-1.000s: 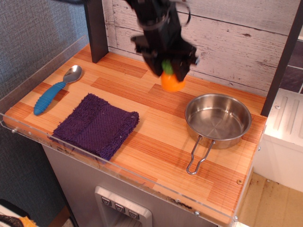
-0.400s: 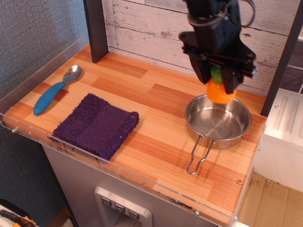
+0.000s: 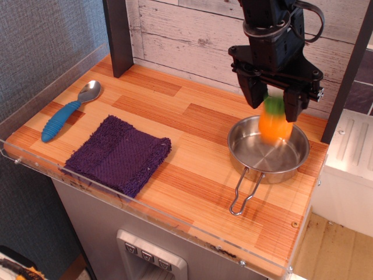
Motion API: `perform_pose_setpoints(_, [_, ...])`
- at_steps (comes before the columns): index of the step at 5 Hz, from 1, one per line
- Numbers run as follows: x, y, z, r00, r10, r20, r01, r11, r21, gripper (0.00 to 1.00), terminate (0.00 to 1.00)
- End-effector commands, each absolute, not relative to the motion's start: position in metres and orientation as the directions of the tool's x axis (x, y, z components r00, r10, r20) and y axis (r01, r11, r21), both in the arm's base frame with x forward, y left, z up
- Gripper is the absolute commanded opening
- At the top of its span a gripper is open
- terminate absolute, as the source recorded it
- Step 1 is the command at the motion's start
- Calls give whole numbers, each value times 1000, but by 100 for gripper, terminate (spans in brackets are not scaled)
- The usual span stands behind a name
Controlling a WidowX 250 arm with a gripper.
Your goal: Put the orange in the vessel.
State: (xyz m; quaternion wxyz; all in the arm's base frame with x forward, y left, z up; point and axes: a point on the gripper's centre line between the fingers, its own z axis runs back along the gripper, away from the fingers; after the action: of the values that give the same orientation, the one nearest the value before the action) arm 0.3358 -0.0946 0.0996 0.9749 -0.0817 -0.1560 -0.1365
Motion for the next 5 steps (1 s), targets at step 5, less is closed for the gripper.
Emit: perform_pose_setpoints(5, [290, 40, 182, 994, -101, 42, 104, 992, -74, 100, 0])
